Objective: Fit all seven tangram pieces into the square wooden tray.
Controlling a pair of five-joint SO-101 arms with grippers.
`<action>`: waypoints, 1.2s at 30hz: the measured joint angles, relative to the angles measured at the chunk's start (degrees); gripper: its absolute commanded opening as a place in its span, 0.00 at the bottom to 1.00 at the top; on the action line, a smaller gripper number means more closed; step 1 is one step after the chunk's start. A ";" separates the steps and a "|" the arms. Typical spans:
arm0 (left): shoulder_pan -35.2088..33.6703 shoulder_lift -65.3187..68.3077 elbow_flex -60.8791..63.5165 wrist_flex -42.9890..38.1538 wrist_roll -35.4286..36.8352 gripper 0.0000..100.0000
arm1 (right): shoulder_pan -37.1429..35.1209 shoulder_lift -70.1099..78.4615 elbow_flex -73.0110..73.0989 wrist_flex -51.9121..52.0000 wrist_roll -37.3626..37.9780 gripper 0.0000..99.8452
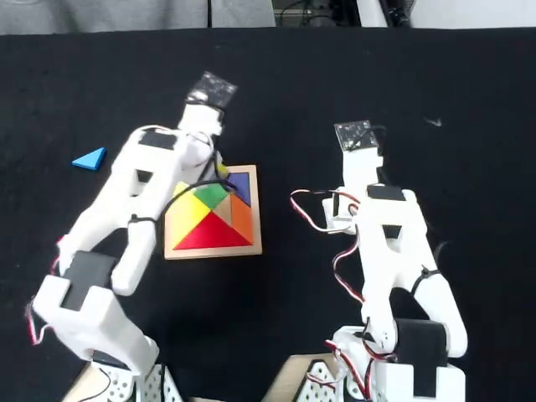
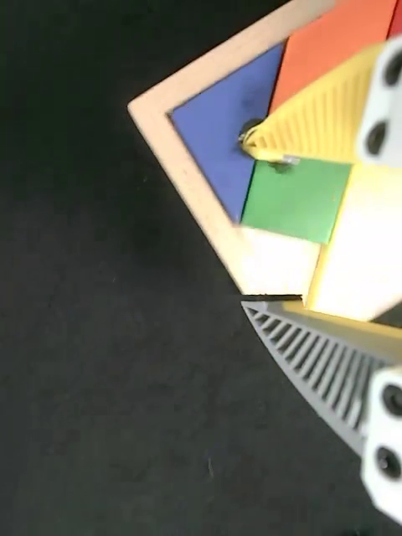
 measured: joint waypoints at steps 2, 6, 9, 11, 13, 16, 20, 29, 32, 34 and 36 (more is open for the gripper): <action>-2.20 -1.49 0.00 0.00 0.00 0.26 | 0.00 0.00 0.00 0.00 0.00 0.01; -10.64 -5.89 0.26 0.09 0.00 0.27 | 0.00 0.00 0.00 0.00 0.00 0.01; -19.78 -8.00 0.26 0.09 -1.14 0.27 | 0.00 0.00 0.00 0.00 0.00 0.01; -24.26 -8.00 0.26 0.62 -6.77 0.27 | 0.00 0.00 0.00 0.00 0.00 0.01; -26.37 -8.00 0.26 3.87 -14.24 0.27 | 0.00 0.00 0.00 0.00 0.00 0.01; -27.08 -7.30 -1.14 8.35 -24.79 0.27 | 0.00 0.00 0.00 0.00 0.00 0.01; -29.01 -2.55 -6.24 10.20 -34.73 0.27 | 0.00 0.00 0.00 0.00 0.00 0.01; -32.70 14.24 -28.84 20.48 -41.93 0.27 | 0.00 0.00 0.00 0.00 0.00 0.01; -32.62 21.27 -39.65 27.34 -46.68 0.27 | 0.00 0.00 0.00 0.00 0.00 0.01; -32.70 26.46 -47.56 30.95 -48.53 0.29 | 0.00 0.00 0.00 0.00 0.35 0.01; -32.62 32.09 -55.91 33.76 -49.93 0.34 | 0.00 0.00 0.00 -0.62 1.05 0.01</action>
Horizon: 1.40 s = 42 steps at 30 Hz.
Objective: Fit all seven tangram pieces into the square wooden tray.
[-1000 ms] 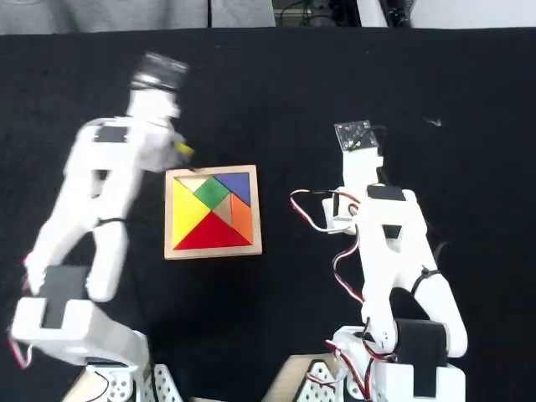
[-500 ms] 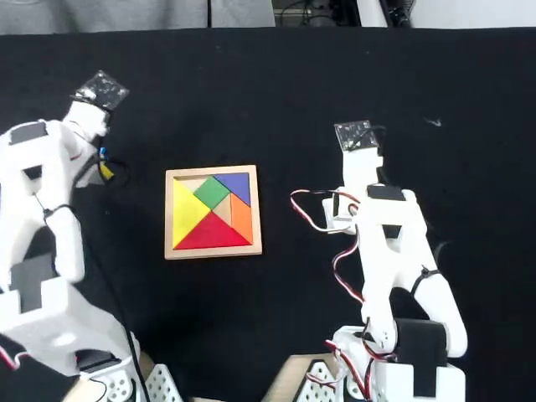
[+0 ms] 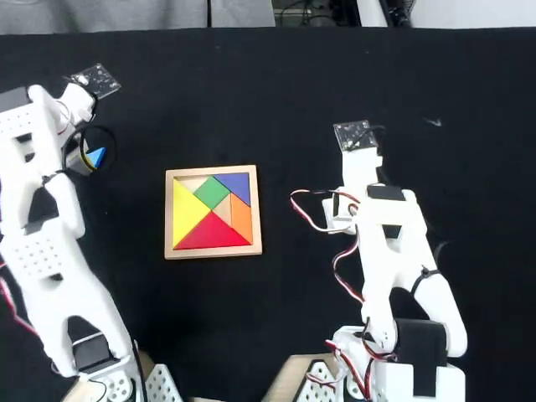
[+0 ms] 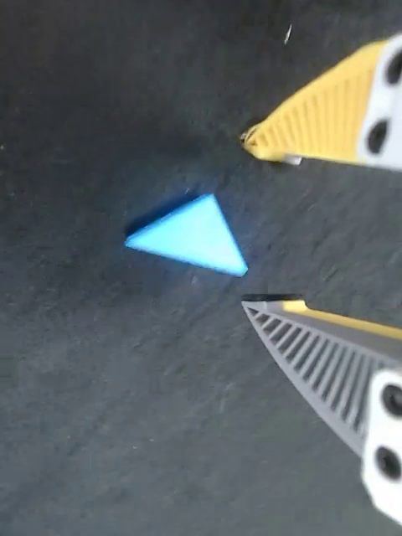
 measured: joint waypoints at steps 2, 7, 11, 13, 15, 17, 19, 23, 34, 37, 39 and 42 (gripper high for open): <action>0.18 5.63 -8.26 3.25 -0.88 0.37 | 0.00 0.00 0.00 -0.44 0.26 0.01; 0.35 18.46 -27.52 11.87 -1.49 0.34 | 0.00 0.00 0.00 -0.62 0.35 0.01; 0.70 26.90 -40.00 16.44 -4.75 0.32 | 0.00 0.00 0.00 -1.41 0.35 0.01; 0.70 30.59 -44.22 16.97 -5.54 0.29 | 0.00 0.00 0.00 -1.76 0.35 0.01; 0.70 33.23 -46.95 17.23 -5.98 0.25 | 0.00 0.00 0.00 -1.76 0.35 0.01; 0.70 34.99 -48.97 17.67 -6.33 0.21 | 0.00 0.00 0.00 -1.76 0.35 0.01; 0.88 35.52 -49.76 19.25 -7.91 0.18 | 0.00 0.00 0.00 -1.76 0.35 0.01; 0.97 35.69 -50.29 21.54 -8.53 0.12 | 0.00 0.00 0.00 -1.76 0.35 0.01; 0.88 35.87 -50.46 21.36 -5.54 0.04 | 0.00 0.00 0.00 -1.85 0.35 0.01; 0.88 35.87 -50.46 21.36 -2.81 0.04 | 0.00 0.00 0.00 -1.85 0.35 0.01; 0.88 35.43 -50.20 21.36 -1.05 0.04 | 0.00 0.00 0.00 -1.85 0.35 0.01; 0.88 31.56 -46.15 21.19 0.44 0.05 | 0.00 0.00 0.00 -1.85 0.35 0.01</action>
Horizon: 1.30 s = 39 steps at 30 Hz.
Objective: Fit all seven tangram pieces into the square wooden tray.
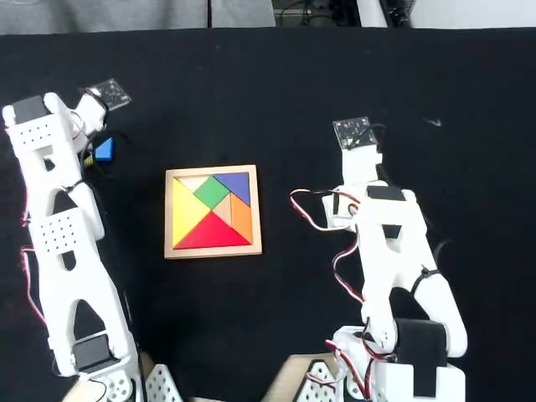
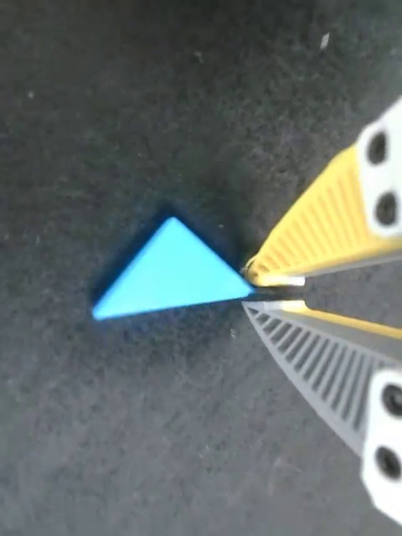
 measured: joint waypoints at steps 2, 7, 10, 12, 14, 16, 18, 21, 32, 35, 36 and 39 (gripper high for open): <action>0.00 -4.66 5.01 -0.09 0.35 0.05 | 0.00 0.00 0.00 0.00 0.00 0.01; 1.58 -19.87 20.66 -0.09 1.23 0.05 | 0.00 0.00 0.00 0.00 0.00 0.01; 3.43 -24.09 27.25 -6.59 6.42 0.05 | 0.00 0.00 0.00 0.00 0.00 0.01; 3.60 -24.18 29.36 -14.24 12.04 0.04 | 0.00 0.00 0.00 0.00 0.00 0.01; 3.25 -23.91 31.38 -23.56 18.99 0.05 | 0.00 0.00 0.00 0.00 0.00 0.01; 2.37 -21.80 32.79 -34.11 26.02 0.05 | 0.00 0.00 0.00 0.00 0.00 0.01; 1.23 -18.46 33.32 -42.81 30.59 0.04 | 0.00 0.00 0.00 0.00 0.00 0.01; 0.09 -15.12 33.32 -46.33 31.38 0.04 | 0.00 0.00 0.00 0.00 0.00 0.01; 4.75 -13.89 33.14 -27.60 28.40 0.04 | 0.00 0.00 0.00 0.00 0.00 0.01; 5.45 -13.98 32.70 -24.00 24.26 0.04 | 0.00 0.00 0.00 0.00 0.18 0.01; 5.45 -13.98 32.44 -23.56 23.56 0.04 | 0.00 0.00 0.00 0.00 0.26 0.01; 5.45 -13.98 31.82 -21.01 23.21 0.04 | 0.00 0.00 0.00 0.00 0.26 0.01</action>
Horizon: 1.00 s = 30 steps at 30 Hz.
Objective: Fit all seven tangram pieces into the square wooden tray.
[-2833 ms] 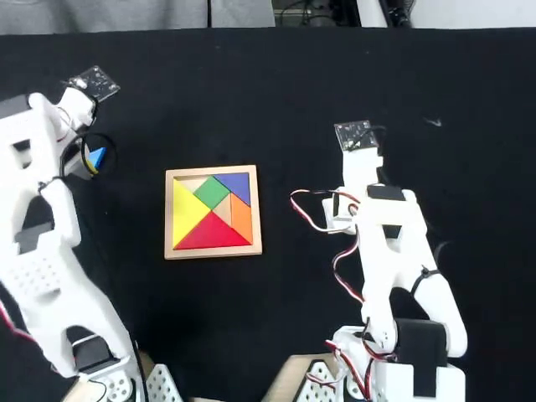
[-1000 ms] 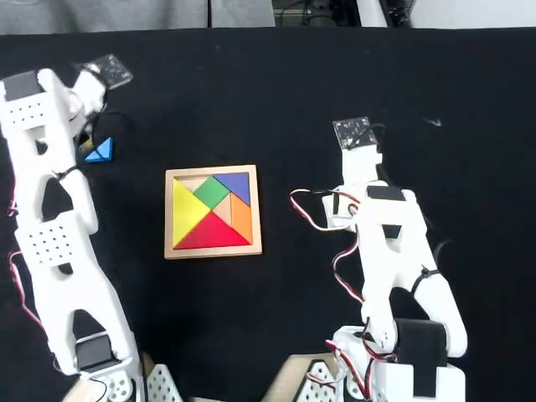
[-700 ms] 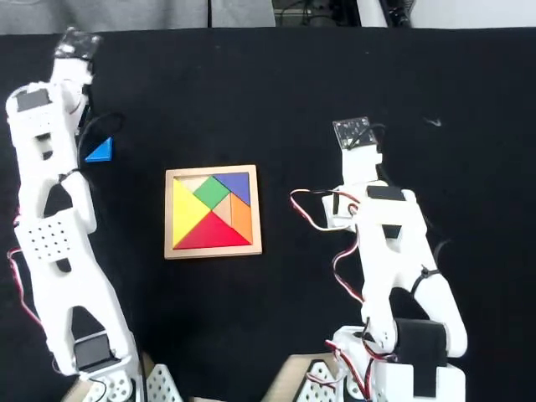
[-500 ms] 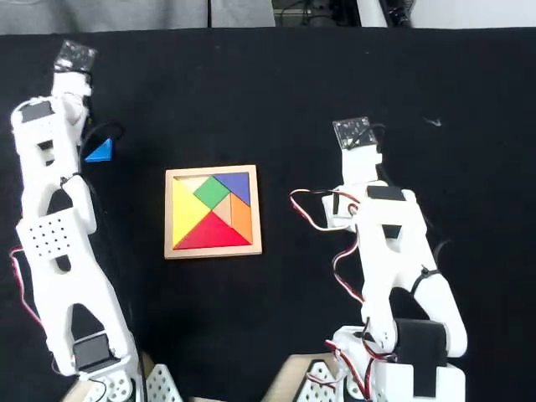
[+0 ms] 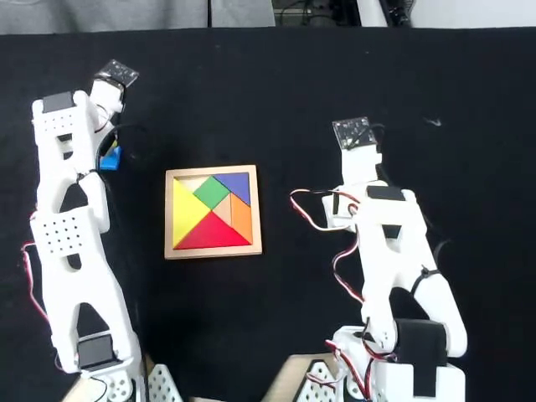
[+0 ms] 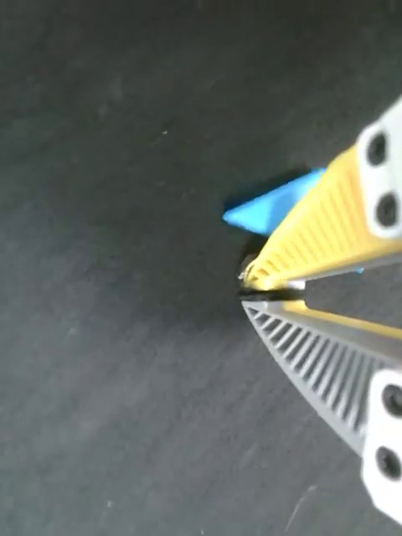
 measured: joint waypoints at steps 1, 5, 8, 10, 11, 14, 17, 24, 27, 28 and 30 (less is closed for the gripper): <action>0.00 0.00 -0.18 1.76 -0.18 0.04 | 0.00 0.00 0.00 0.00 0.00 0.01; 0.00 0.09 -2.90 11.87 -1.14 0.03 | 0.00 0.00 0.00 0.00 0.00 0.01; 1.14 0.09 -5.10 19.25 -2.73 0.03 | 0.00 0.00 0.00 0.00 0.00 0.01; 1.67 0.09 -6.42 20.13 -1.93 0.03 | 0.00 0.00 0.00 0.00 0.00 0.01; 1.76 -0.35 -6.77 20.48 -1.32 0.03 | 0.00 0.00 0.00 0.00 0.00 0.01; 1.76 -3.60 -7.03 20.84 1.85 0.03 | 0.00 0.00 0.00 0.00 0.00 0.01; 1.76 -9.32 -6.33 20.92 5.80 0.03 | 0.00 0.00 0.00 0.00 0.00 0.01; 4.75 -31.21 15.03 20.92 7.12 0.04 | 0.00 0.00 0.00 0.00 0.00 0.01; 5.45 -40.35 26.20 17.76 7.30 0.13 | 0.00 0.00 0.00 0.00 0.00 0.01; 5.45 -42.37 29.71 15.82 7.30 0.18 | 0.00 0.00 0.00 0.00 0.00 0.01; 5.27 -44.31 36.22 12.48 7.30 0.27 | 0.00 0.00 0.00 0.00 0.00 0.01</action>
